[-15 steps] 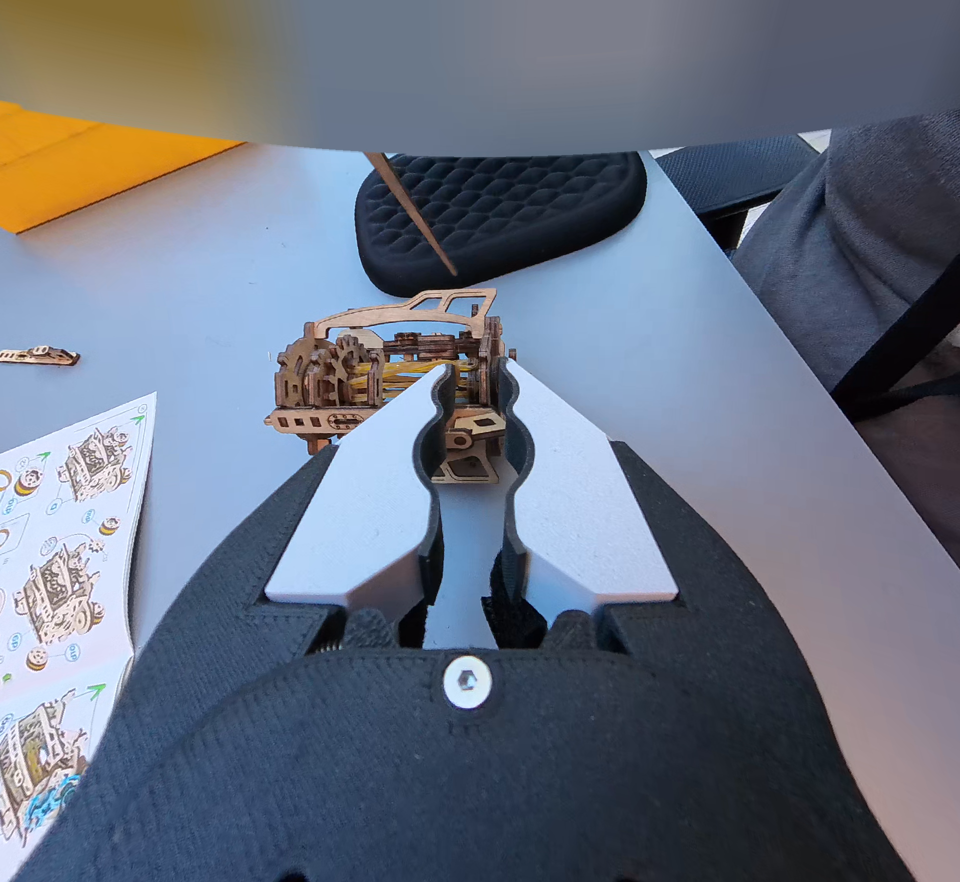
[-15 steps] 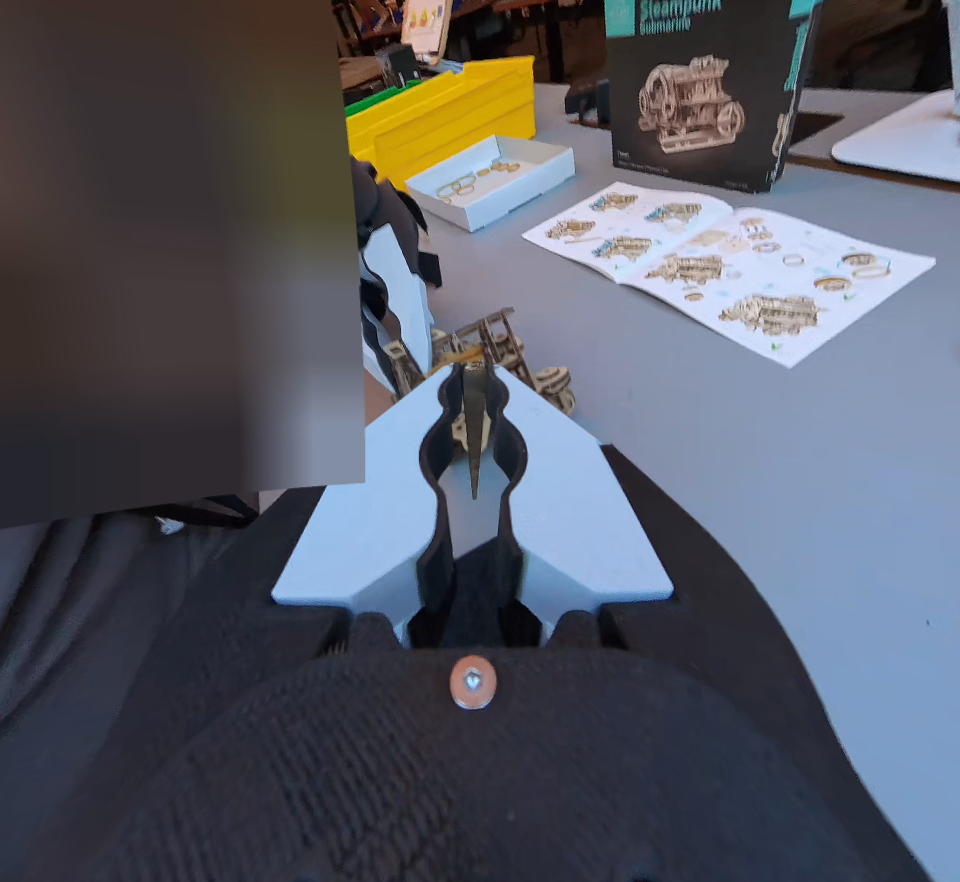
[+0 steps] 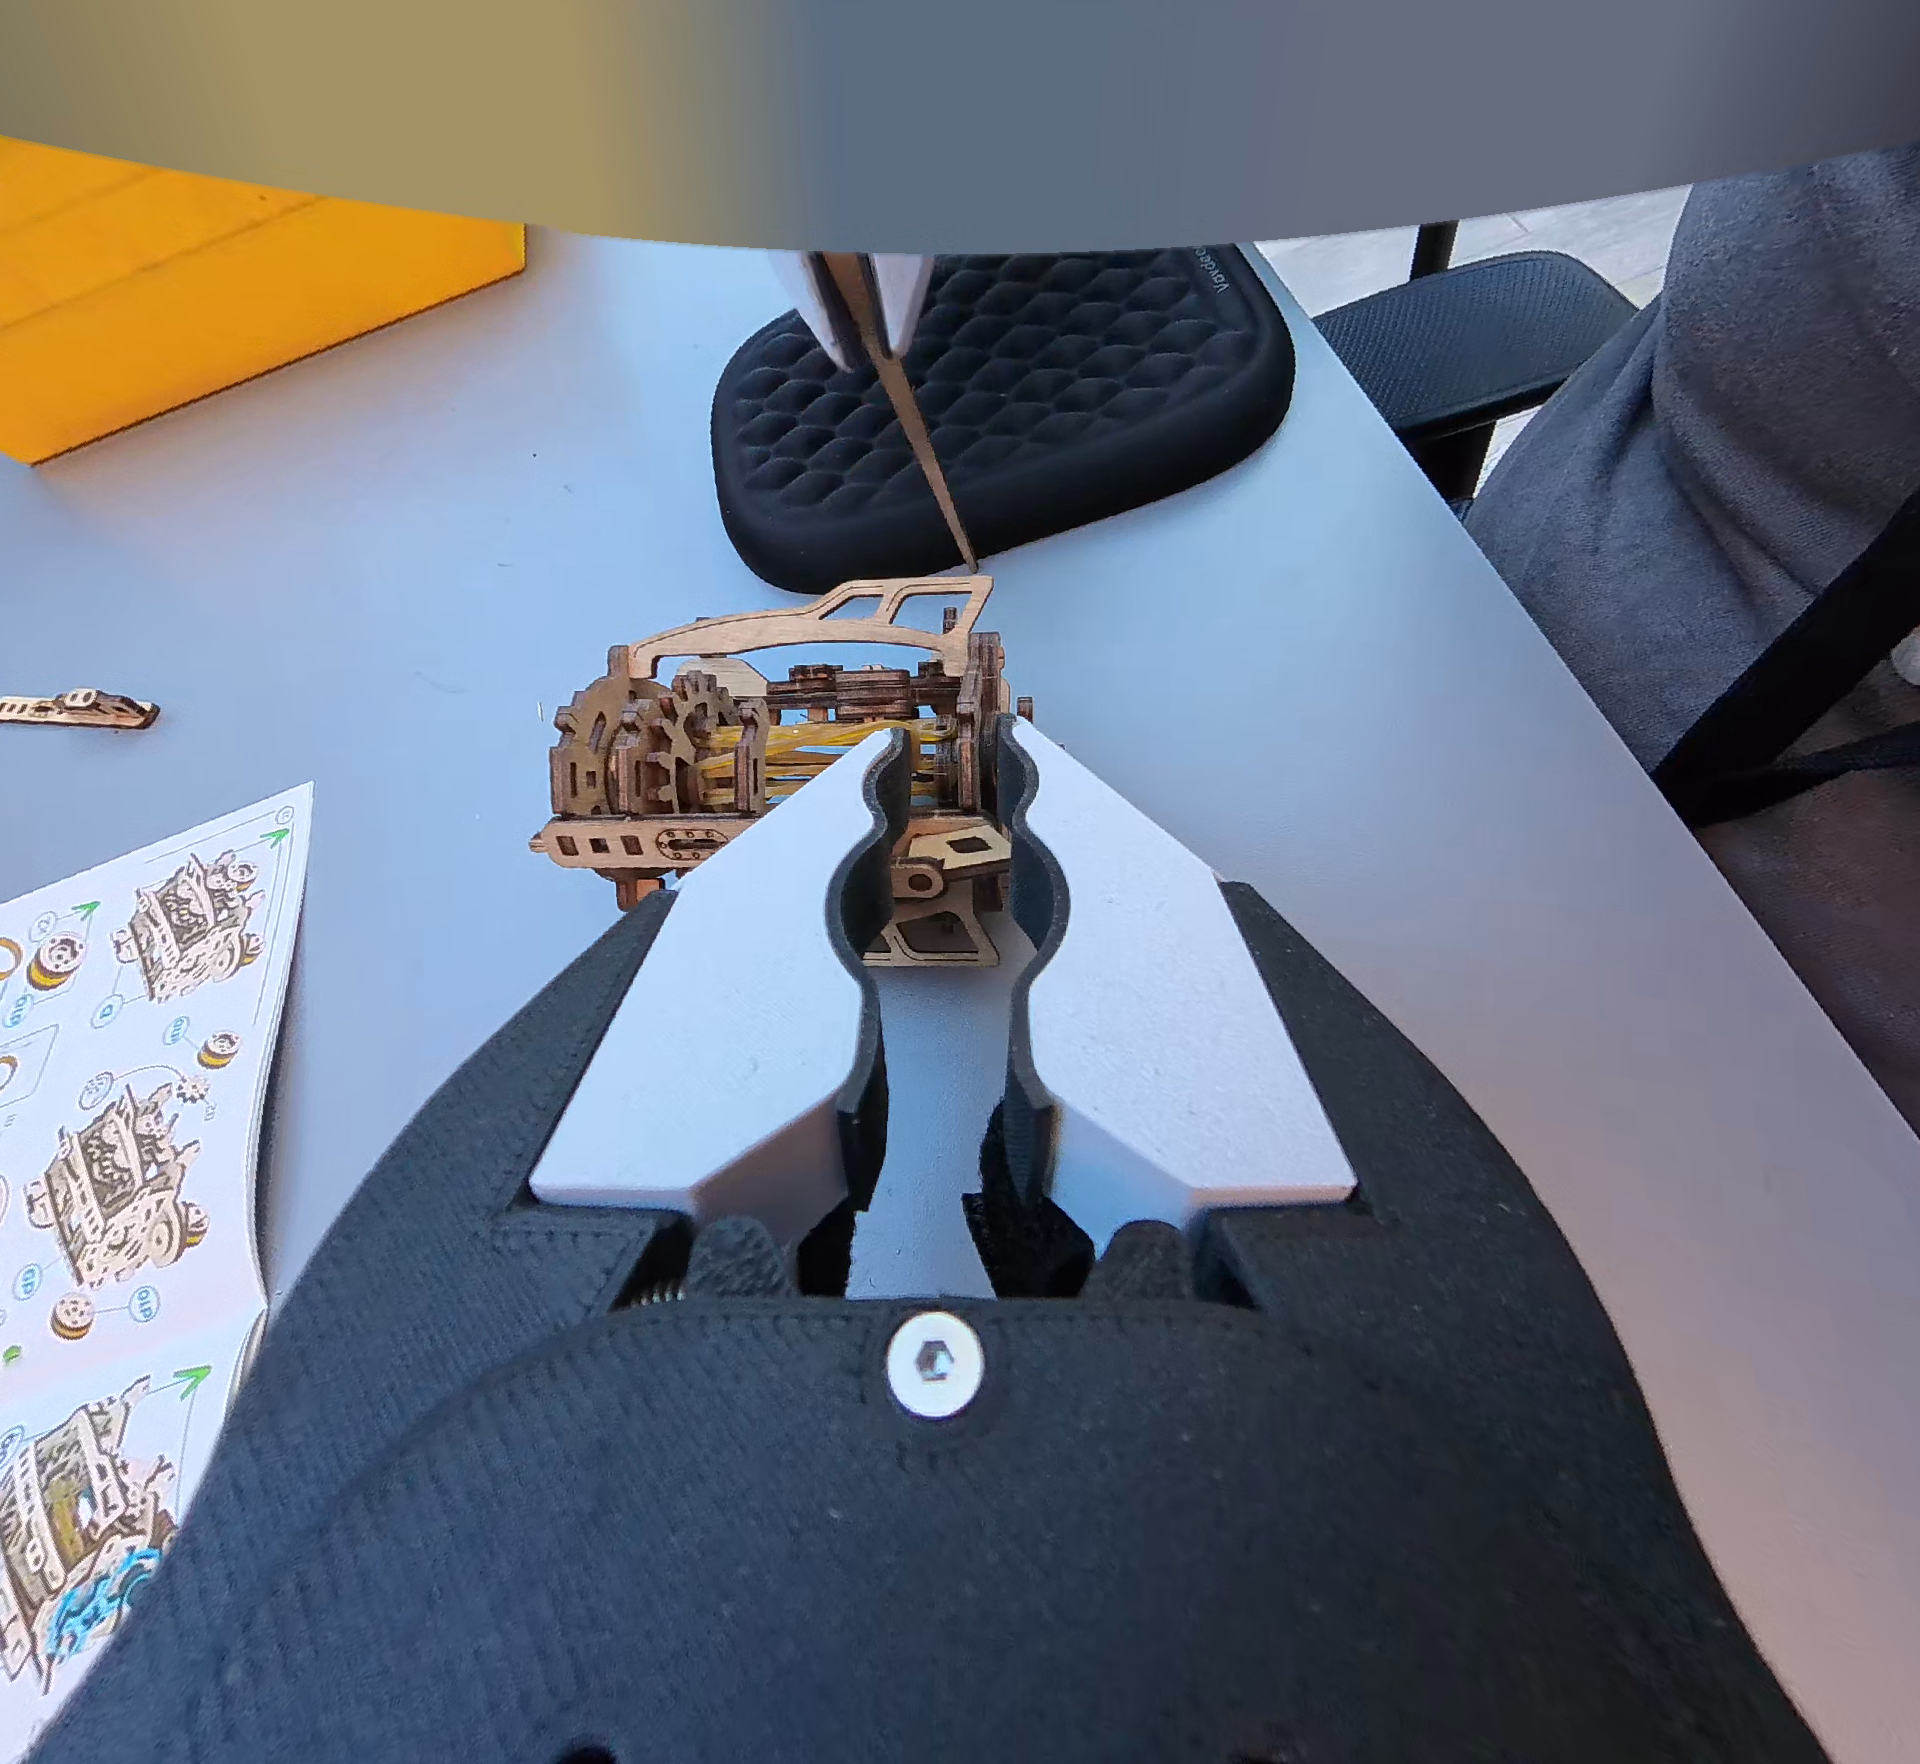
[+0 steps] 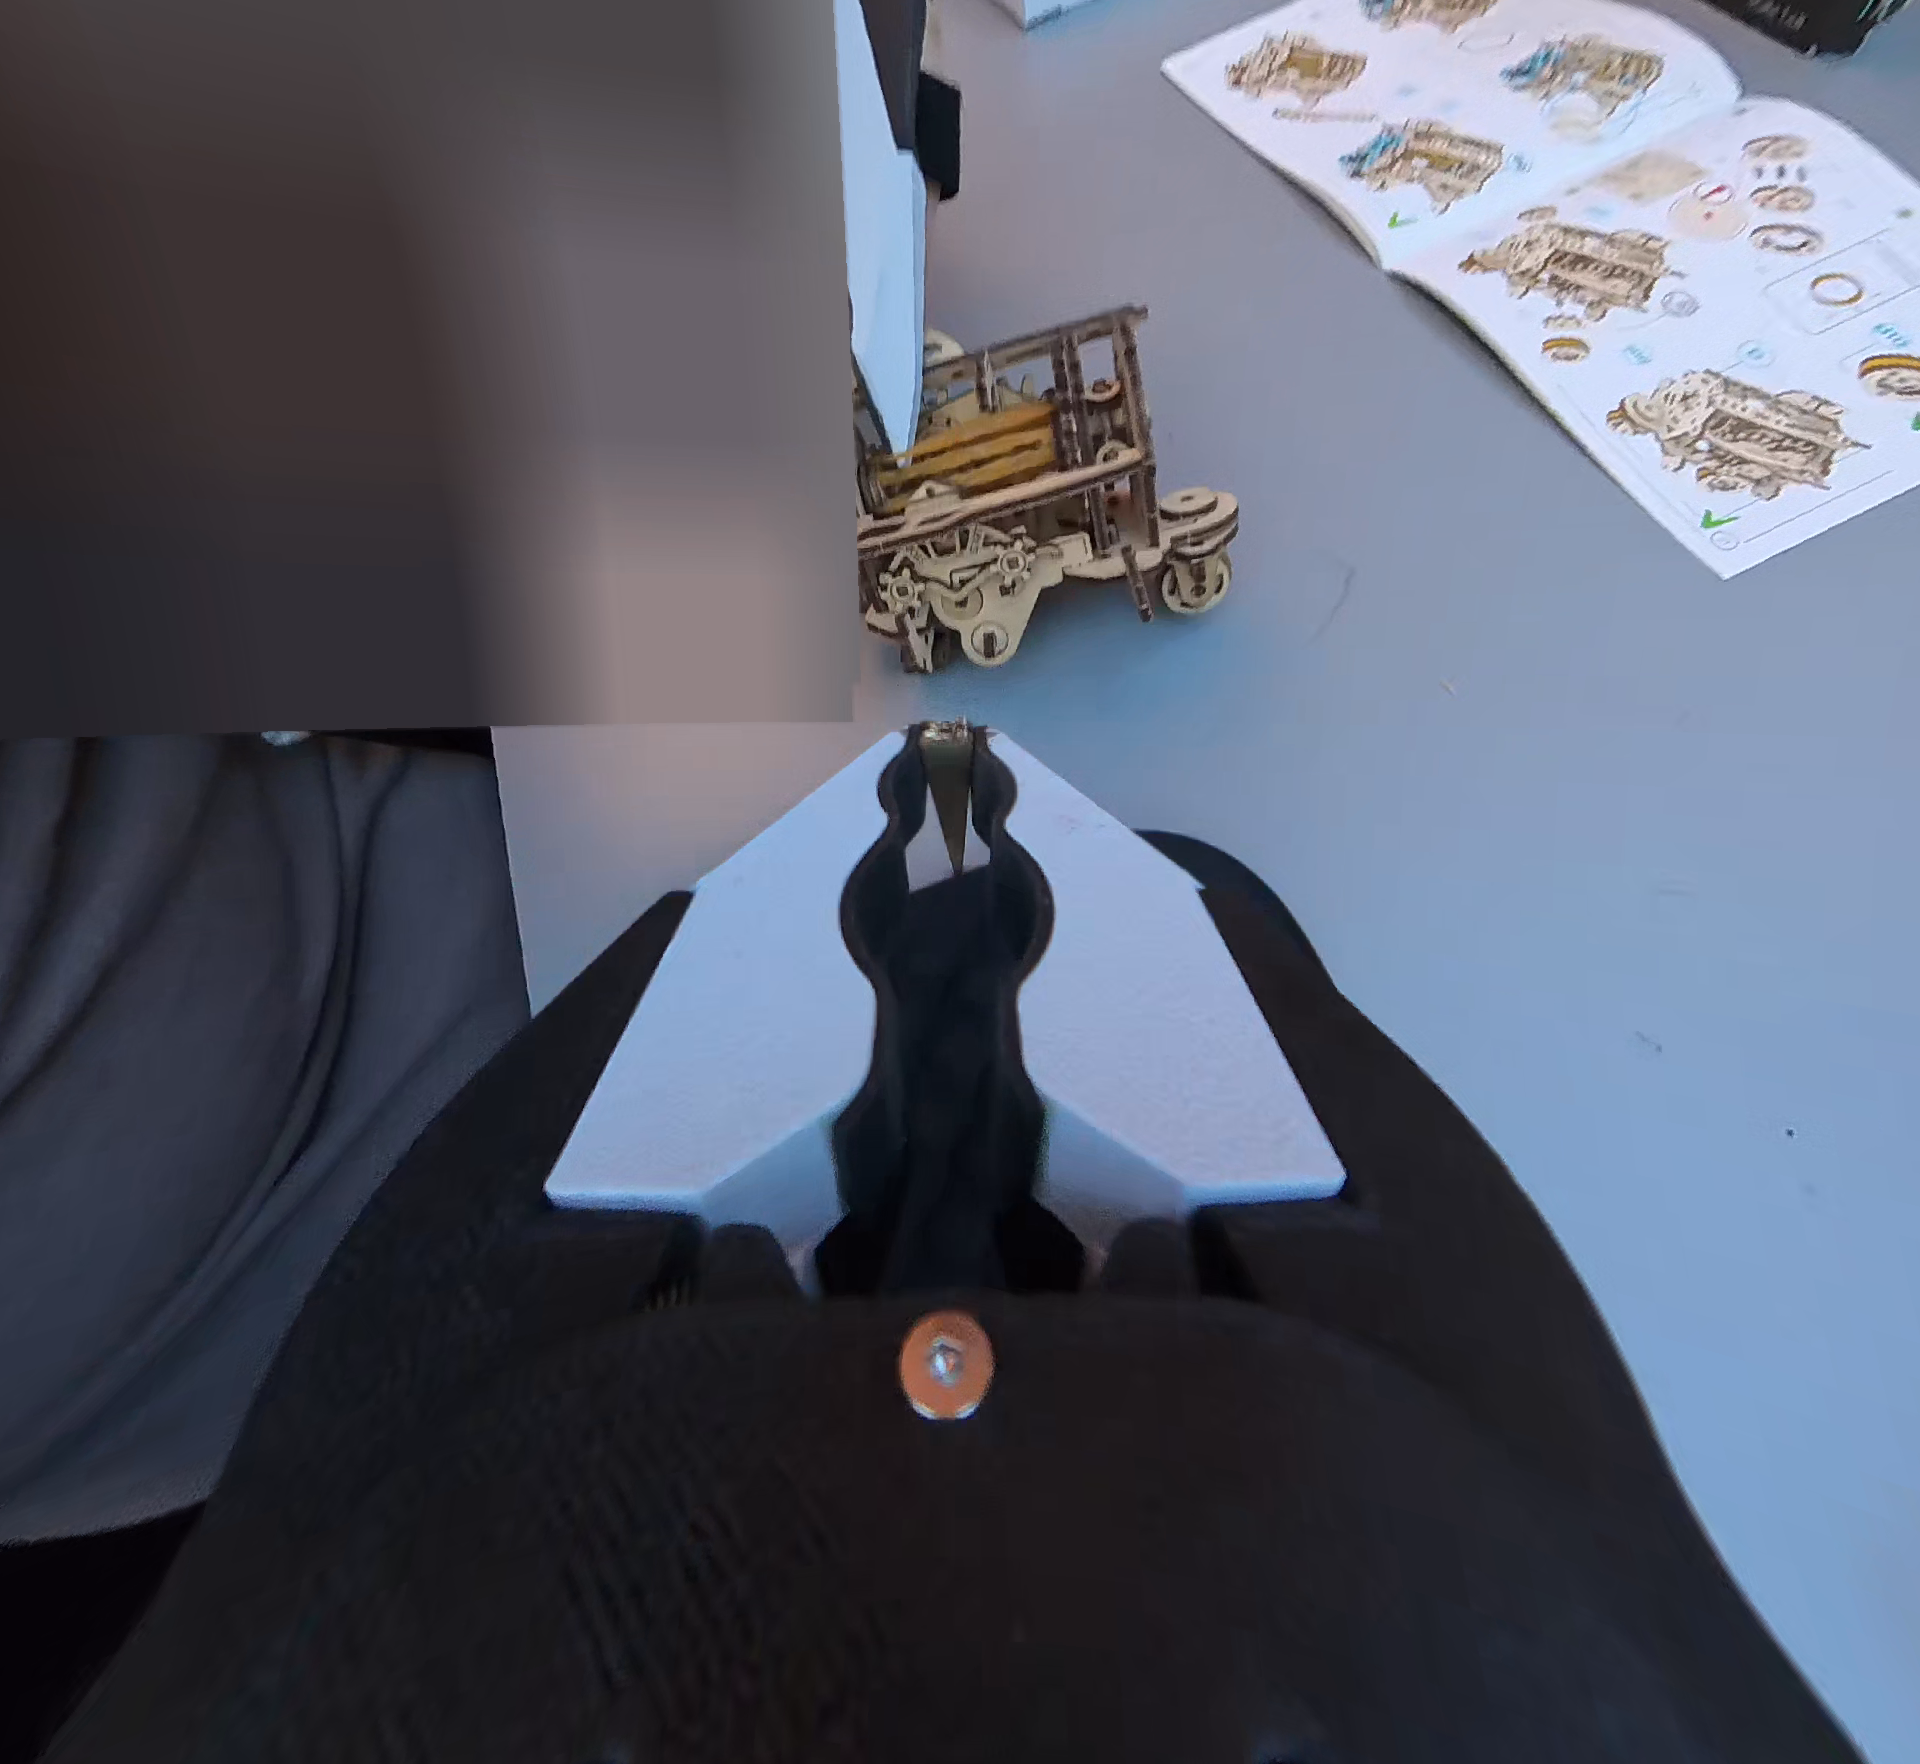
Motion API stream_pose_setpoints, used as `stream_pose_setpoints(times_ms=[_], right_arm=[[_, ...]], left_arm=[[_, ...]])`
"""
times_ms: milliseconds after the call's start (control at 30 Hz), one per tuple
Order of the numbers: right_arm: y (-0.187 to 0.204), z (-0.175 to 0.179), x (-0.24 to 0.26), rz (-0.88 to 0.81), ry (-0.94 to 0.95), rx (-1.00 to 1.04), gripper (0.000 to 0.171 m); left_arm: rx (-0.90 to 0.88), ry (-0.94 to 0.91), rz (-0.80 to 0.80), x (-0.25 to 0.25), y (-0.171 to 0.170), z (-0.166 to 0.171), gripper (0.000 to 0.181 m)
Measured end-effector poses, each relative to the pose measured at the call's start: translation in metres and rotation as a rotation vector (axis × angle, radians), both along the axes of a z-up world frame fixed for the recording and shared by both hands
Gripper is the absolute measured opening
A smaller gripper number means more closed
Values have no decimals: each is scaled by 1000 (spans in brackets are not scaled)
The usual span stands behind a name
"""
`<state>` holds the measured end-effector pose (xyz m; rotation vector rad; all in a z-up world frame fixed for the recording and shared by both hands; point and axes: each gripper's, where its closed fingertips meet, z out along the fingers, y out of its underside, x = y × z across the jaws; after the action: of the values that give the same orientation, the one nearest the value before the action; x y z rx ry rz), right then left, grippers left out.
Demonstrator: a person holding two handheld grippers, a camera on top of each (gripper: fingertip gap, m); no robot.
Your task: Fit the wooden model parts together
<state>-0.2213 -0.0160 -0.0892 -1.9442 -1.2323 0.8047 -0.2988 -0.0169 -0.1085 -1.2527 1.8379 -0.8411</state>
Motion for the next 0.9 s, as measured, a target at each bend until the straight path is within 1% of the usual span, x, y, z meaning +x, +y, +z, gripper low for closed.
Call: stream_pose_setpoints(times_ms=[67,200,400,700,800,833,900], right_arm=[[-2,-9,0,22,-79,-8,6],[-2,-12,-2,48,-125,-23,6],[-7,-31,5,89,-286,-59,5],[-8,-35,5,118,-355,-68,5],[-11,-45,11,138,-435,-71,4],[-11,-50,14,141,-468,-67,0],[-9,-56,16,138,-511,-35,0]], left_arm=[[-2,0,-1,0,0,0,14],[1,1,1,0,0,0,14],[3,2,-1,0,0,0,14],[8,4,-5,0,0,0,13],[7,3,-5,0,0,0,13],[7,3,-5,0,0,0,13],[7,3,-6,0,0,0,13]])
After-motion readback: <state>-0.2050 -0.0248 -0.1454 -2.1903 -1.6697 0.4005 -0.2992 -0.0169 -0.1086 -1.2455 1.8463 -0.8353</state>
